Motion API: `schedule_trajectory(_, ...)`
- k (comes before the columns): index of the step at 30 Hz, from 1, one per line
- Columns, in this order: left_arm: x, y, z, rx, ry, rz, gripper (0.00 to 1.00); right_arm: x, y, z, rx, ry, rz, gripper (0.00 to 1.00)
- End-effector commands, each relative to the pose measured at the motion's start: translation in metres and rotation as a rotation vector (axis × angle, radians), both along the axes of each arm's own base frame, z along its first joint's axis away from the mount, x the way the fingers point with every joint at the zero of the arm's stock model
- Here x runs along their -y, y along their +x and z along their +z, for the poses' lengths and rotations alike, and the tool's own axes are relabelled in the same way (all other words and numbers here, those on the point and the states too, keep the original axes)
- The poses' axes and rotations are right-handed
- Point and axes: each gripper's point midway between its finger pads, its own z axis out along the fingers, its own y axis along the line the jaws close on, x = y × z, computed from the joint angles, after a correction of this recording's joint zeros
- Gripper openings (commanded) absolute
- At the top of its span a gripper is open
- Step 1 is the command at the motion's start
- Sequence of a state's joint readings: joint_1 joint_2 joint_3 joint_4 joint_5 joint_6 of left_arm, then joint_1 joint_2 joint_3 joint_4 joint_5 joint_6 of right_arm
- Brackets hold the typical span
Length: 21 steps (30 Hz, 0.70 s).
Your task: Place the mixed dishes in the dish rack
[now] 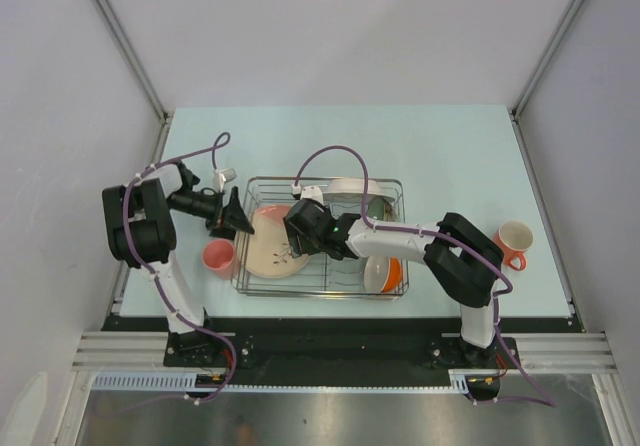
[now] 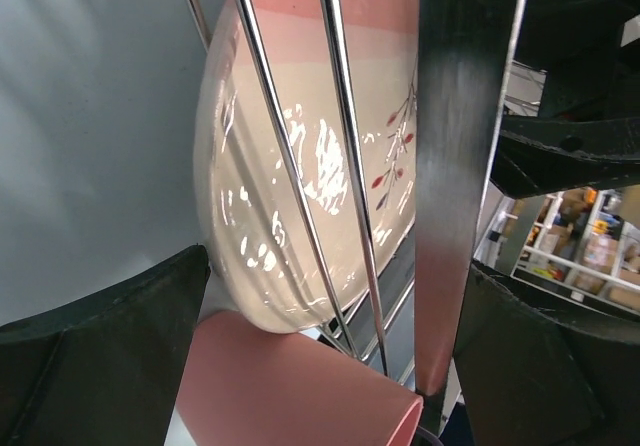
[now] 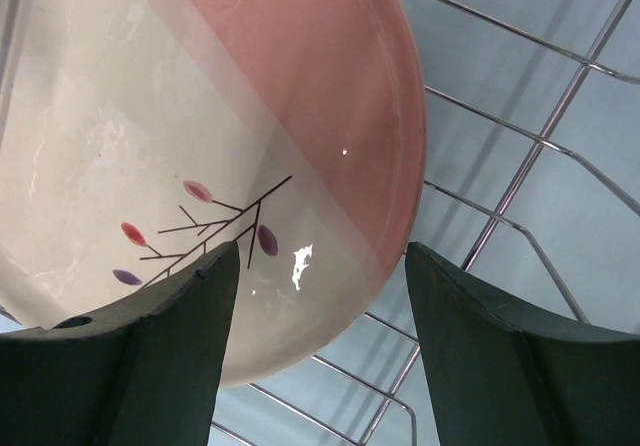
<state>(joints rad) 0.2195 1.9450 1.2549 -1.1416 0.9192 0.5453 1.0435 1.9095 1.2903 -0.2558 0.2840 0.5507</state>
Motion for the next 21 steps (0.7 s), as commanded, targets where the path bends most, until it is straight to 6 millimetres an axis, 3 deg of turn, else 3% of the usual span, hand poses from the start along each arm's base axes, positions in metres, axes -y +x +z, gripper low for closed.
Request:
schedule_trajectory(1, 0.009, 0.006, 0.015, 0.04, -0.105, -0.012, 1.0, 0.009, -0.018, -0.035, -0.083, -0.042, -0.013, 0.72)
schedule_trajectory(6, -0.002, 0.012, 0.018, 0.082, -0.028, -0.014, 1.0, 0.01, -0.018, -0.036, -0.084, -0.046, -0.016, 0.72)
schedule_trajectory(13, -0.049, 0.042, 0.034, 0.323, 0.336, 0.074, 1.0, 0.012, -0.017, -0.036, -0.076, -0.052, -0.019, 0.72)
schedule_trajectory(21, -0.081, 0.043, 0.072, 0.432, 0.476, 0.127, 1.0, 0.015, -0.016, -0.037, -0.072, -0.047, -0.022, 0.72)
